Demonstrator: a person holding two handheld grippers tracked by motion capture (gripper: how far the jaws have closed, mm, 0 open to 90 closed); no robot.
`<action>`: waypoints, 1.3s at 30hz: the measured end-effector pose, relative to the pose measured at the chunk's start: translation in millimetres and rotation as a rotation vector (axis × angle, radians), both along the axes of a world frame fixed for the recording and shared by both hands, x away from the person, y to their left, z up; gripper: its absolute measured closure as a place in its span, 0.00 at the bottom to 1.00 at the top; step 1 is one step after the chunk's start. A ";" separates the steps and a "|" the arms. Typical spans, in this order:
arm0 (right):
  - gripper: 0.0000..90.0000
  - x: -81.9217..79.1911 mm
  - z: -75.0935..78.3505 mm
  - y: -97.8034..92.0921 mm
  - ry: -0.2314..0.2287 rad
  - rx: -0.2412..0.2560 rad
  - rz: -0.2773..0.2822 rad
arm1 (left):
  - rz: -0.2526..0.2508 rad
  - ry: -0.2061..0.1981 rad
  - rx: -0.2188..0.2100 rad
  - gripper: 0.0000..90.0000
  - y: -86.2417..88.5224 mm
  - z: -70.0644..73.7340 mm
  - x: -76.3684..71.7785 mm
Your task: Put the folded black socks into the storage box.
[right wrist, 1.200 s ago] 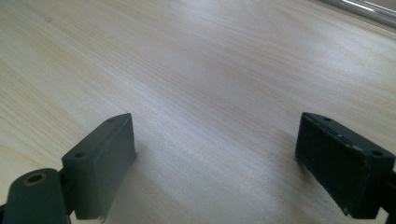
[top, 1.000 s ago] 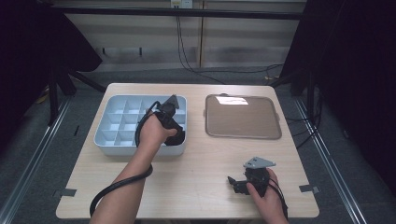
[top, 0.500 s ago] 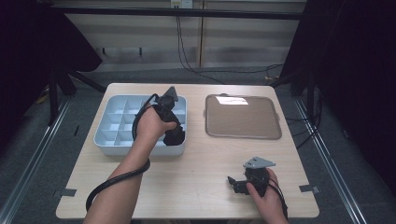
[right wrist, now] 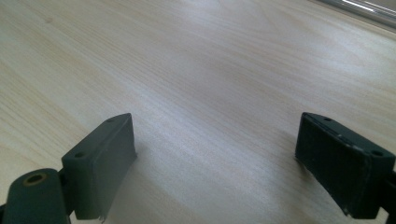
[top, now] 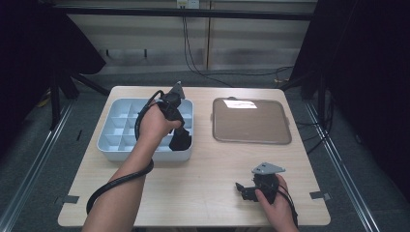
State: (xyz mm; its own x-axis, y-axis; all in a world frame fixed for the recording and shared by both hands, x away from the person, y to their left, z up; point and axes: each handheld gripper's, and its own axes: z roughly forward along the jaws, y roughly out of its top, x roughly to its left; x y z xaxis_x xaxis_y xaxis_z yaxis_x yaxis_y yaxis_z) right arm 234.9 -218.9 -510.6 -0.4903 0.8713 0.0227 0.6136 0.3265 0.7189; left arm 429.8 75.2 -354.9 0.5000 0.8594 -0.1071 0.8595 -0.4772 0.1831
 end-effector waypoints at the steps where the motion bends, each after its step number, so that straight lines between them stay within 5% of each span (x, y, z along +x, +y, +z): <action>1: 0.13 0.2 -0.1 -0.1 -0.003 -0.001 0.001 | -0.007 0.002 0.005 0.69 -0.1 0.6 0.2; 7: 0.13 0.1 0.1 -0.2 -0.001 -0.003 0.001 | -0.022 -0.019 0.015 0.83 -0.7 4.9 1.2; 14: 0.13 0.7 -0.2 -0.3 -0.006 -0.004 0.006 | -0.027 0.002 0.011 1.00 0.1 3.9 2.5; 24: 0.13 0.5 0.0 0.0 -0.002 -0.003 0.005 | -0.029 0.009 0.013 1.00 0.5 6.8 4.0; 39: 0.13 1.1 -0.1 0.4 -0.006 -0.007 0.009 | -0.030 0.001 0.013 1.00 1.7 -8.6 12.7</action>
